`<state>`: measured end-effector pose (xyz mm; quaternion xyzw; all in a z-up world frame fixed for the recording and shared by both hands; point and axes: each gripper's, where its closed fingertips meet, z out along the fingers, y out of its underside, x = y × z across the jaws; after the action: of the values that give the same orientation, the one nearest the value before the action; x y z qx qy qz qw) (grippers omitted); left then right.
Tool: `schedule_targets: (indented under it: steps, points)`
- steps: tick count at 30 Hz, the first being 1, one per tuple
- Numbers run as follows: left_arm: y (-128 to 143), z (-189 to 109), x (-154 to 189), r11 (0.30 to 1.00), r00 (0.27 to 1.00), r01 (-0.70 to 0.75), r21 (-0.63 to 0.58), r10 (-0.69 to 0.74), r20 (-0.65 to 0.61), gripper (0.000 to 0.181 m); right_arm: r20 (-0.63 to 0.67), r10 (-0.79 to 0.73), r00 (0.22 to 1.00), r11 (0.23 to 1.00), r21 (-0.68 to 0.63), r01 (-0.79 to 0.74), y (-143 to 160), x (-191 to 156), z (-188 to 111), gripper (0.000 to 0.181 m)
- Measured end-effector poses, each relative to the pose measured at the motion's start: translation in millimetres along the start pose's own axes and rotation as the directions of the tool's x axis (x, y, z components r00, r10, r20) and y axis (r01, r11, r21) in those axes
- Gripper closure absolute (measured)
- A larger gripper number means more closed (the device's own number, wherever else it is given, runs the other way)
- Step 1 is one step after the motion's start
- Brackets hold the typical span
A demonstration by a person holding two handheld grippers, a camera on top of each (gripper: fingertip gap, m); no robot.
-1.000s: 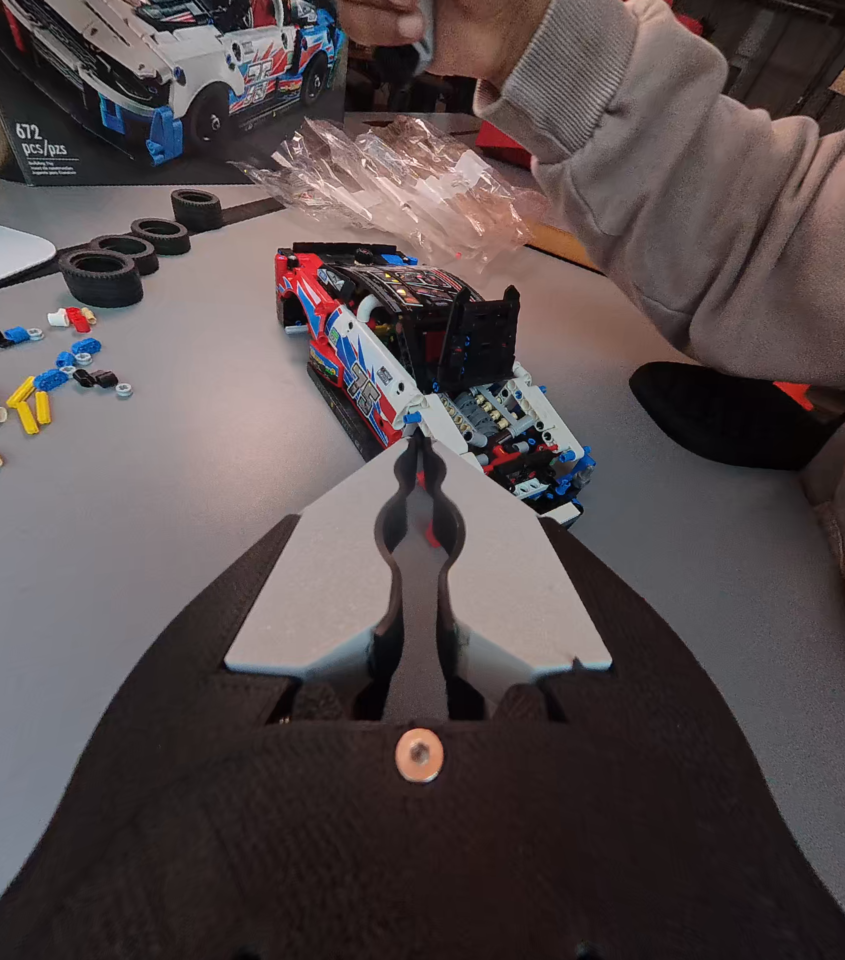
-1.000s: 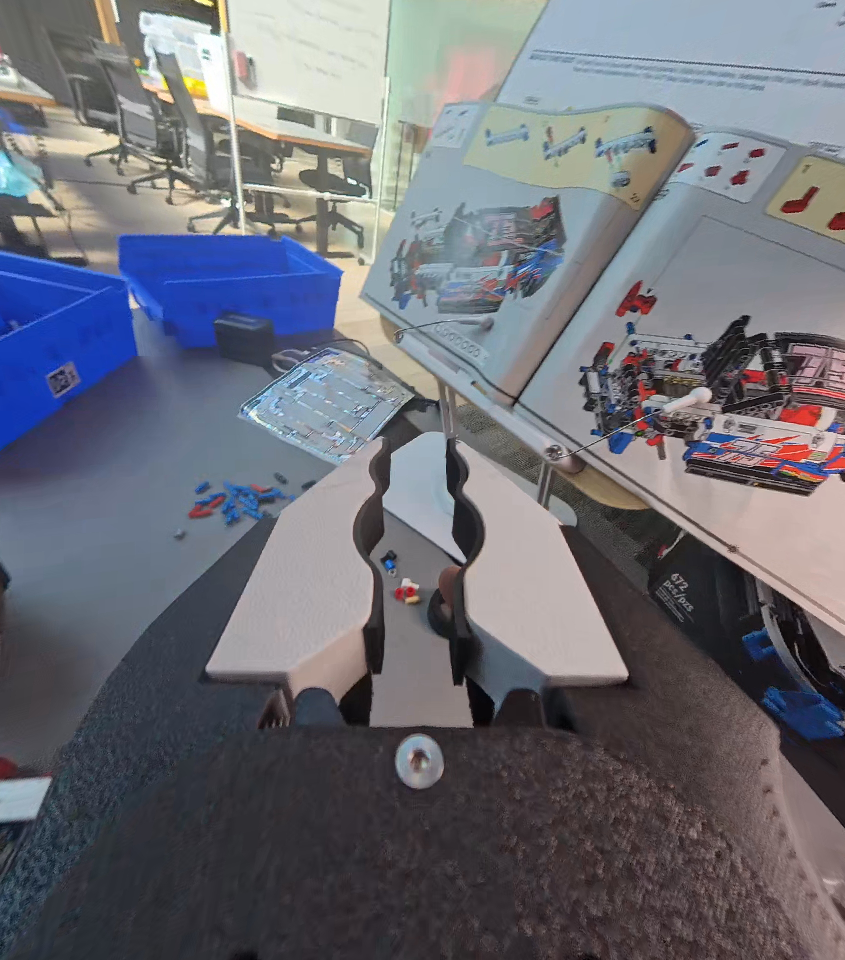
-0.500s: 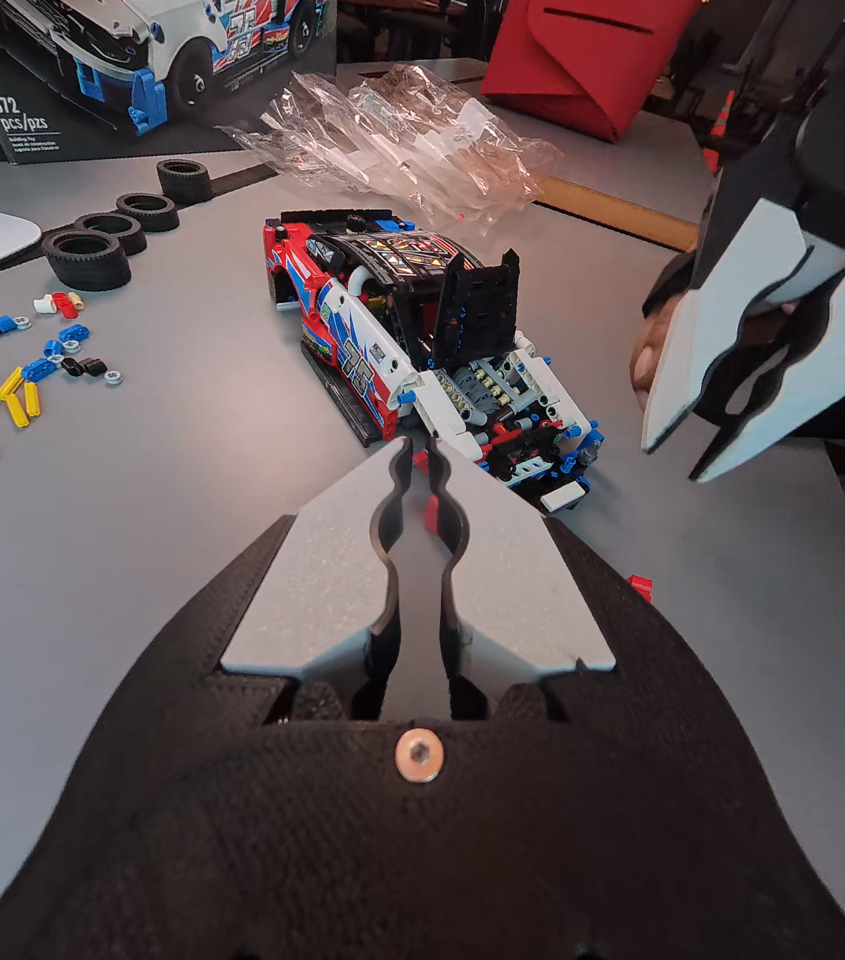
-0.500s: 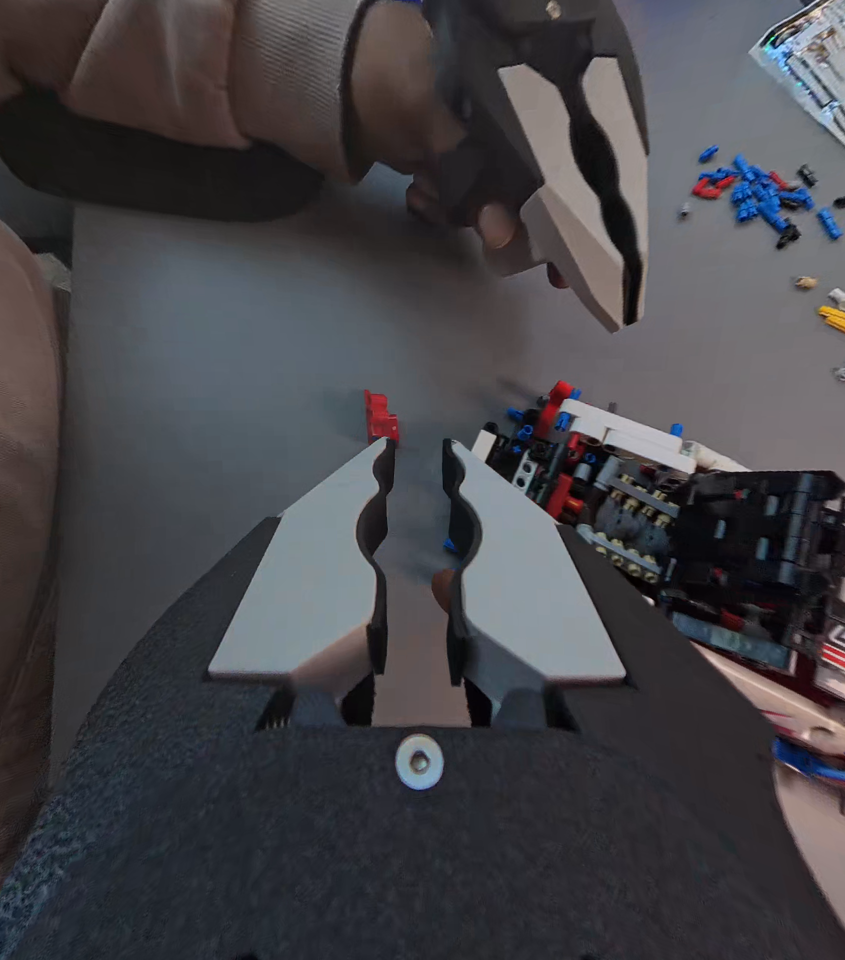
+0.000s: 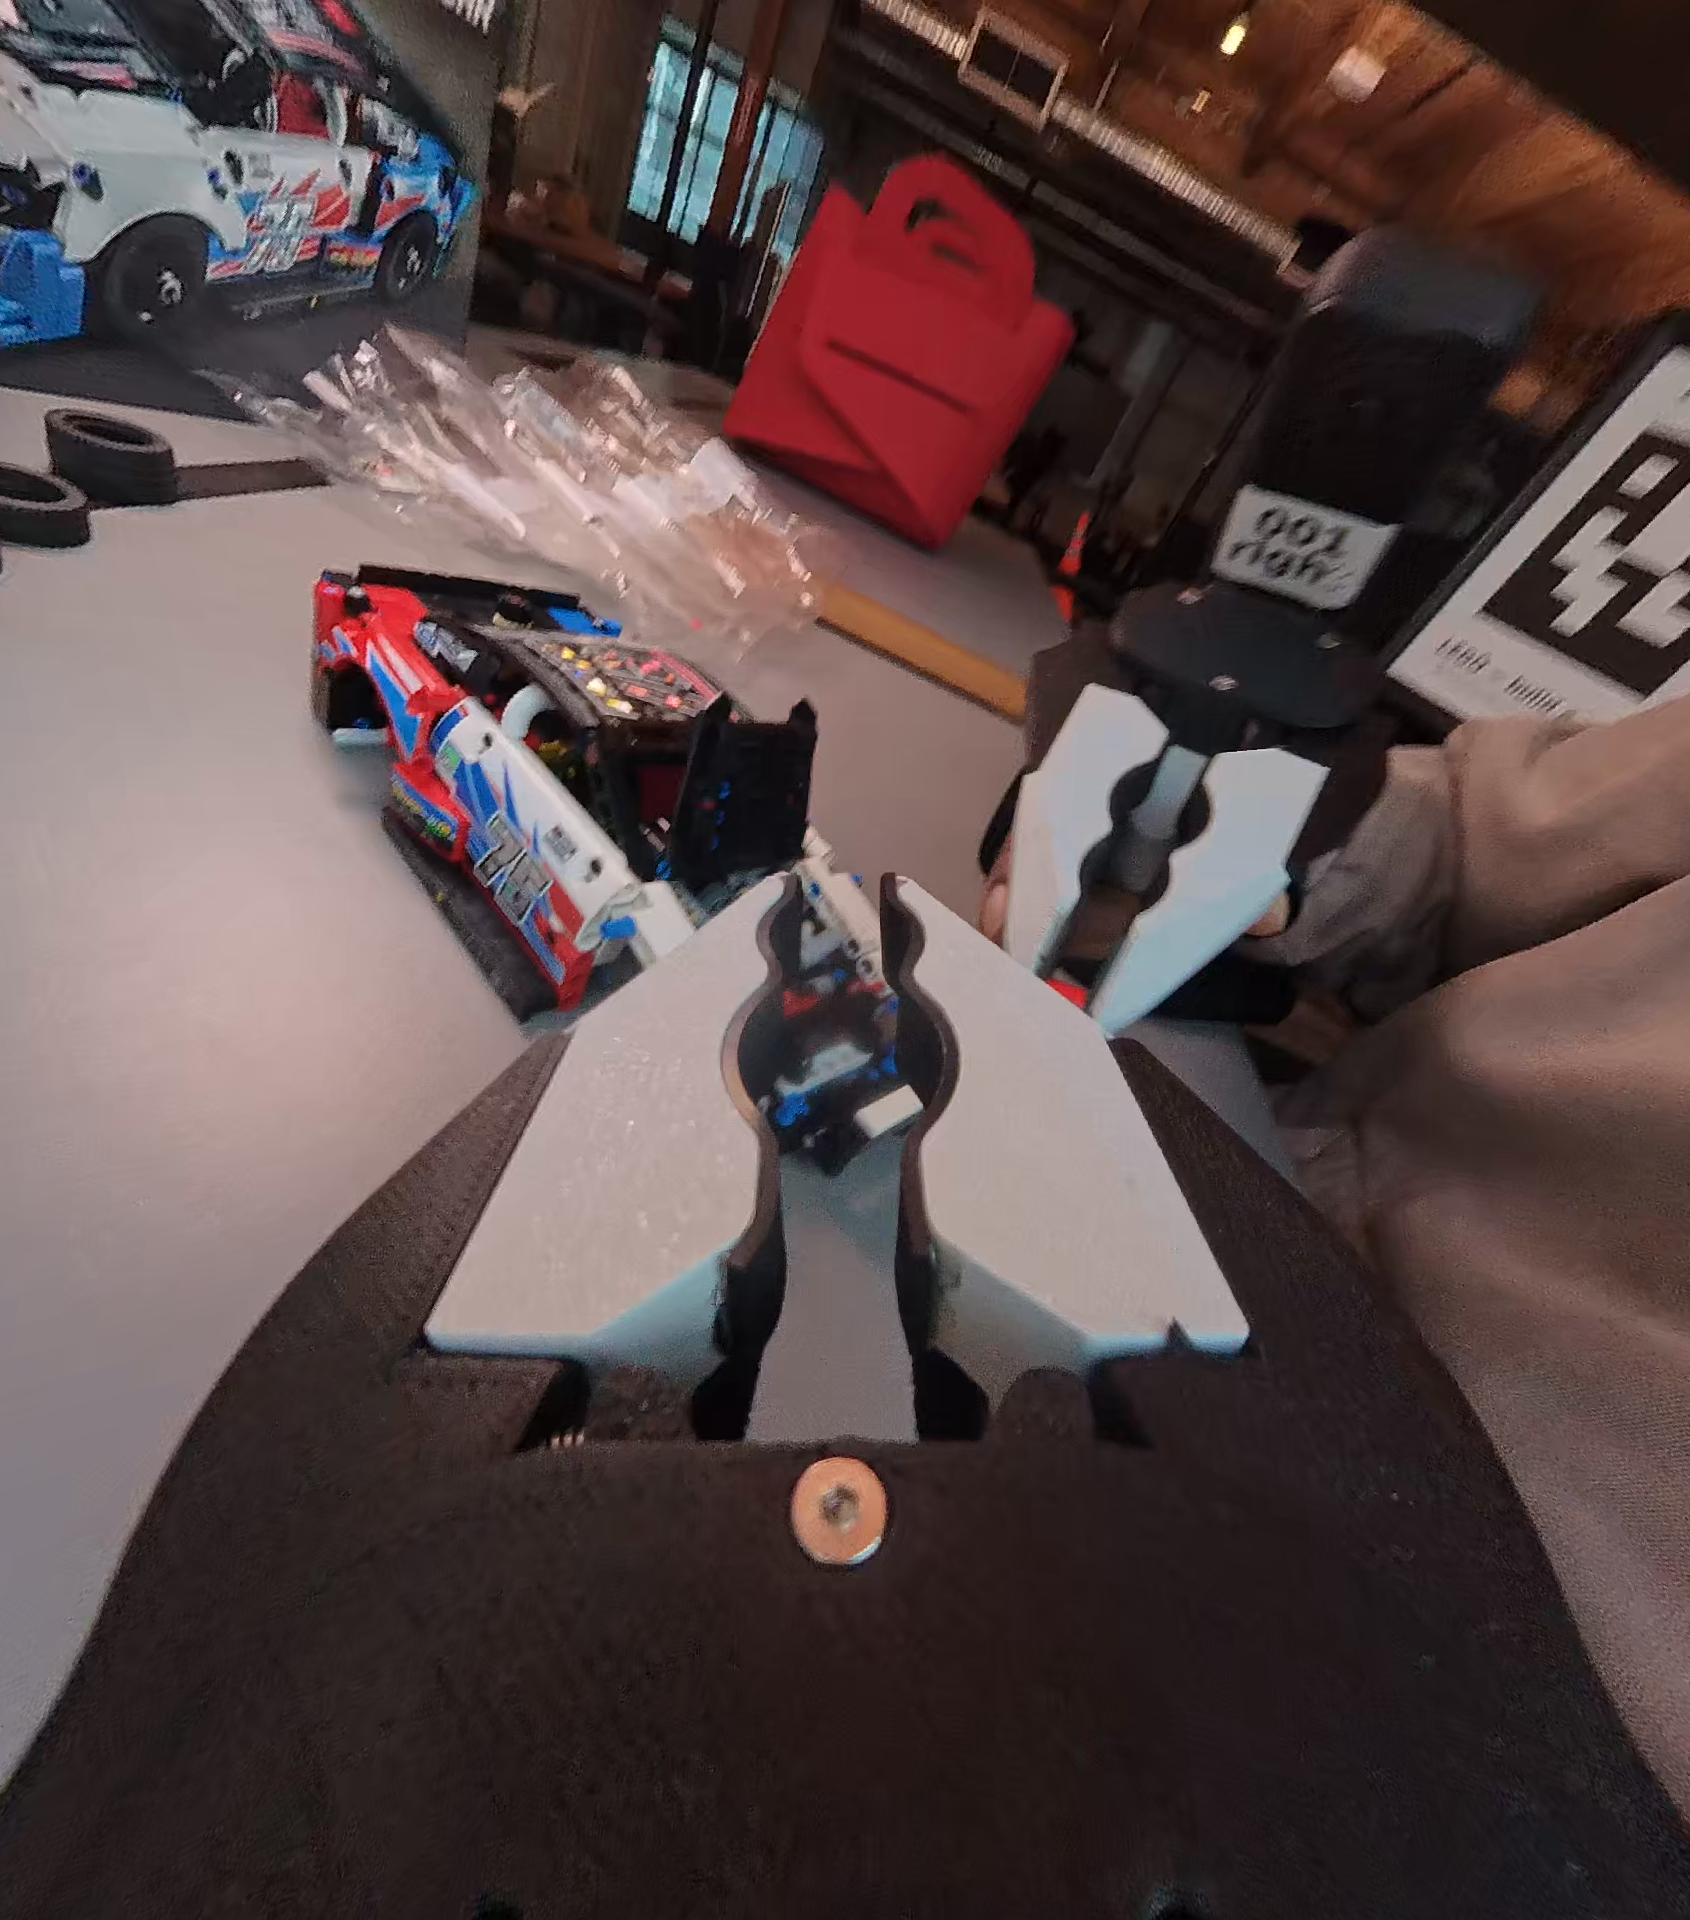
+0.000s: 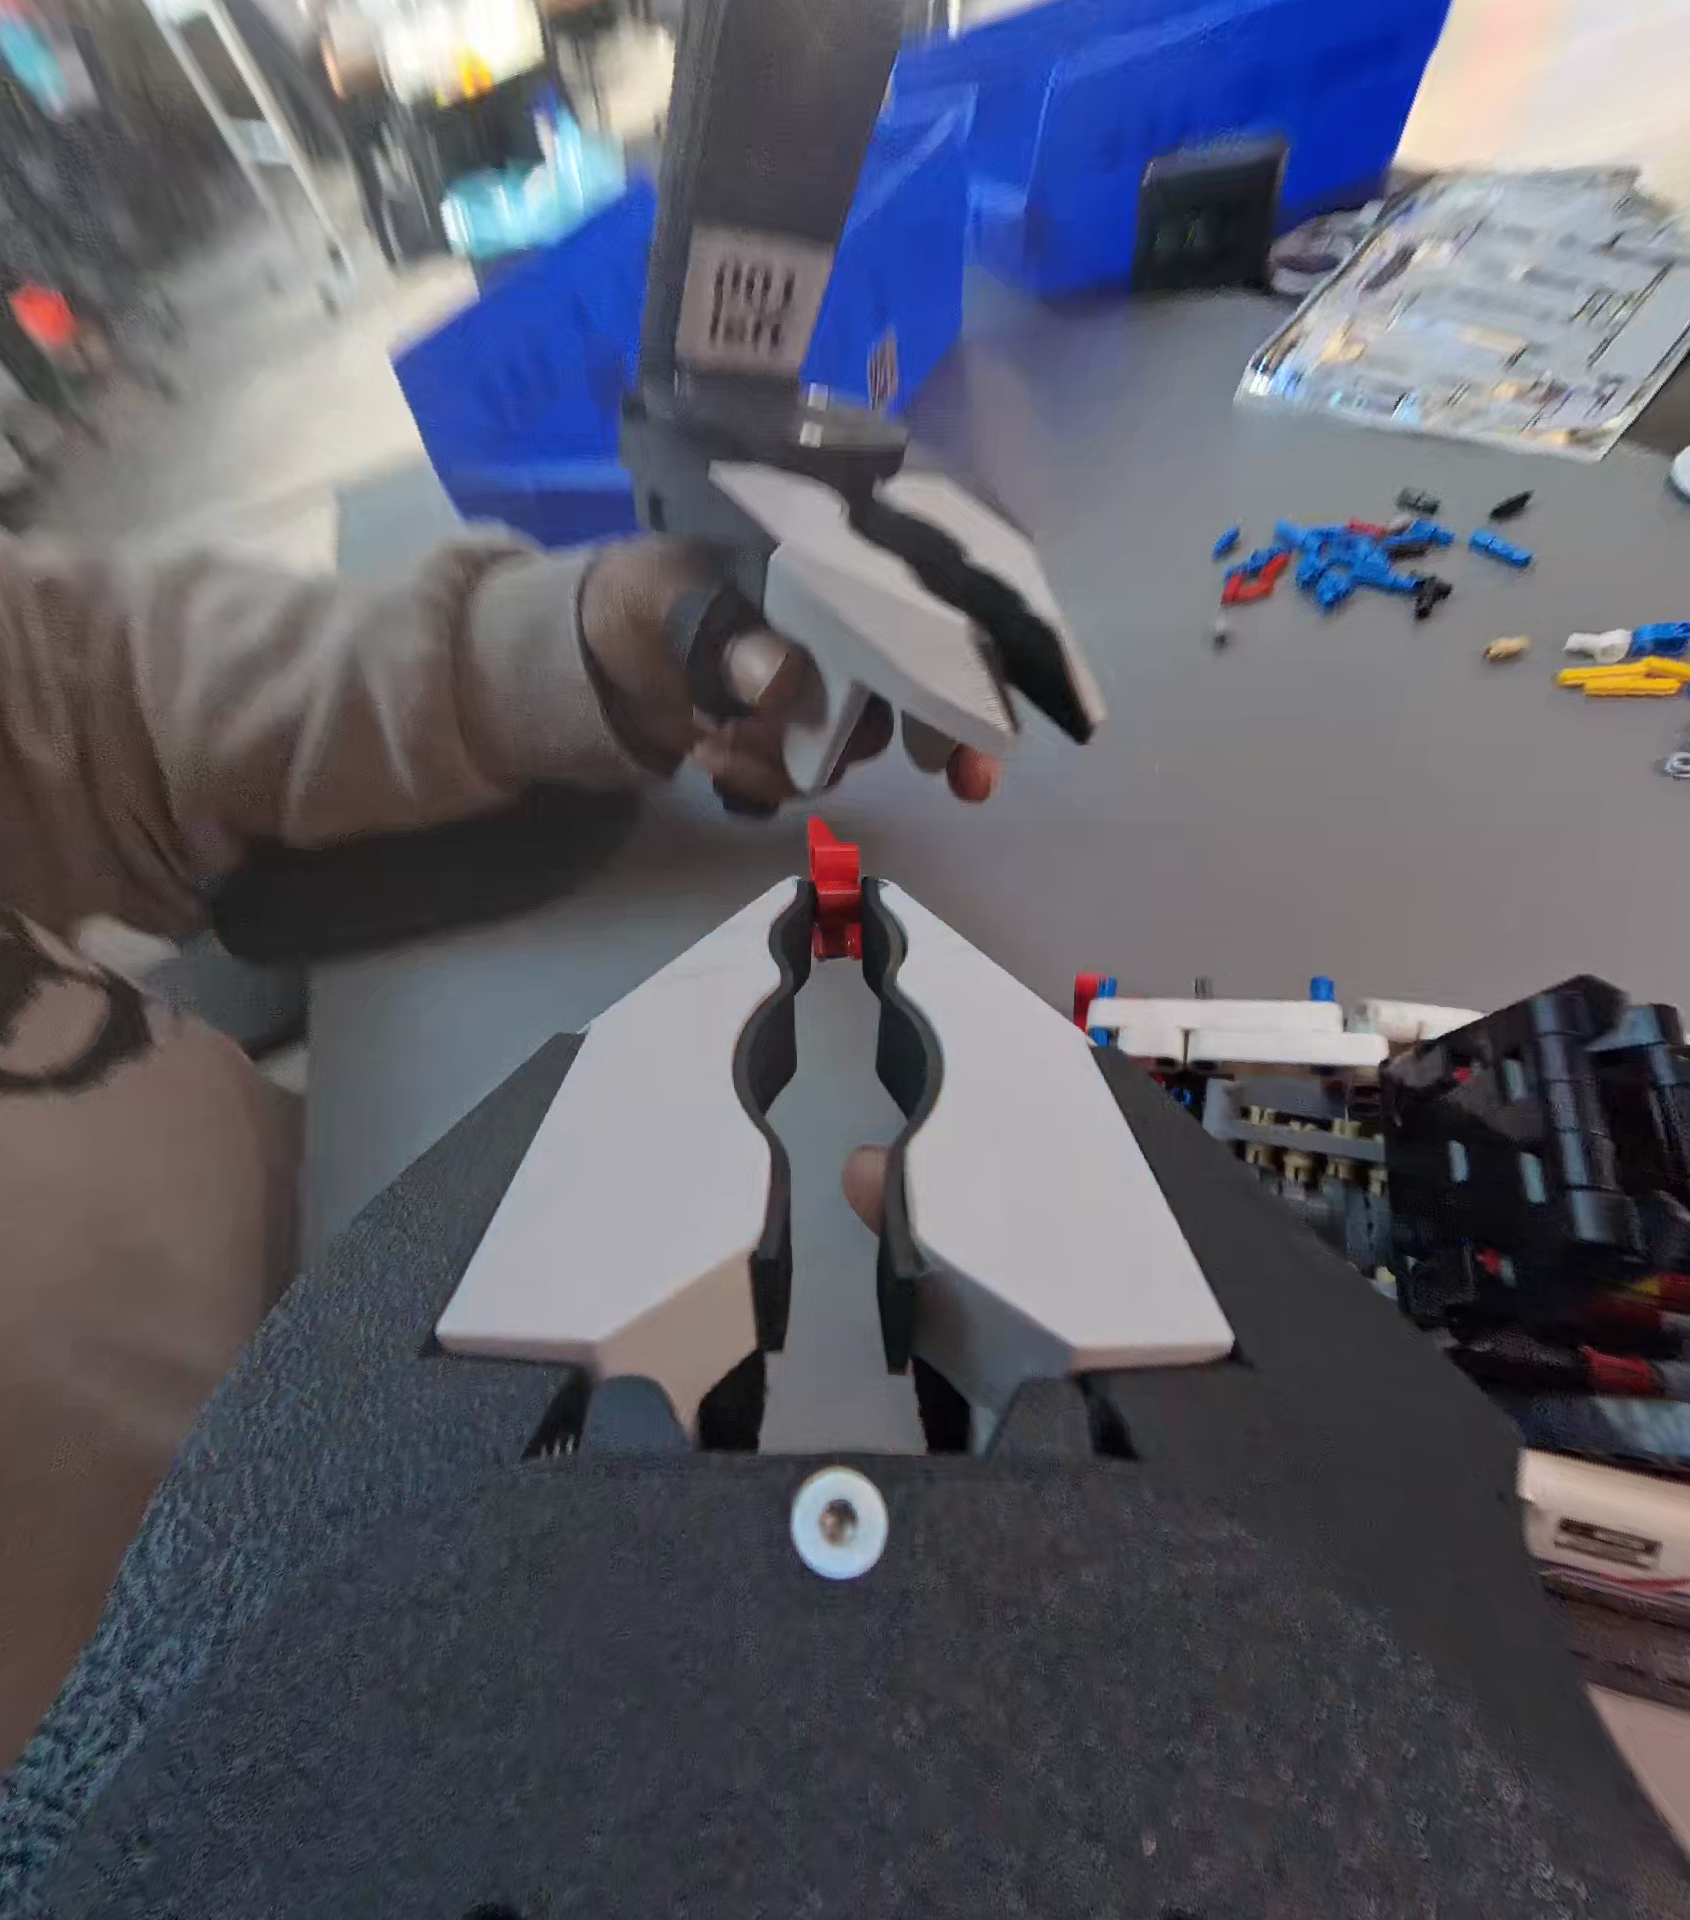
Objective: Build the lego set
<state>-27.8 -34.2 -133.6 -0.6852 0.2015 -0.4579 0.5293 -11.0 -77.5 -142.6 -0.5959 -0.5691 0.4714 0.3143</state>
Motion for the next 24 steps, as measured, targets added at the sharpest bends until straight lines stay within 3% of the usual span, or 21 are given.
schedule_targets:
  steps: [1,5,8,12,19,21,24]
  points:
    - [-10.2,-2.9,6.0,0.997,0.998,0.046,0.061,-0.043,-0.052,0.166,0.032,0.101,0.994,0.988,0.117,-0.104,-17.7,3.9,-9.6,0.176]
    - [-27.3,-3.9,26.0,0.975,0.974,0.158,0.159,-0.127,-0.187,0.155,0.181,0.352,0.918,0.84,0.372,-0.395,-48.0,19.7,-33.7,0.177]
    - [-21.7,8.0,44.3,0.977,0.964,0.163,0.134,-0.129,-0.232,0.154,0.268,0.41,0.872,0.763,0.423,-0.489,-51.2,19.7,-33.7,0.177]
    - [-24.6,13.0,45.7,0.975,0.975,0.153,0.163,-0.123,-0.184,0.159,0.327,0.425,0.844,0.73,0.428,-0.533,-54.3,17.0,-27.6,0.176]
    - [-24.7,8.4,33.4,0.97,0.973,0.19,0.152,-0.166,-0.16,0.167,0.325,0.44,0.837,0.726,0.42,-0.545,-53.3,23.1,-19.2,0.176]
    - [-23.4,6.0,28.9,0.97,0.971,0.203,0.138,-0.18,-0.157,0.167,0.28,0.404,0.871,0.789,0.375,-0.487,-48.8,25.1,-17.1,0.174]
    - [-23.9,-1.3,14.6,0.966,0.971,0.225,0.124,-0.211,-0.113,0.167,0.13,0.23,0.965,0.915,0.31,-0.26,-50.5,37.9,-30.9,0.158]
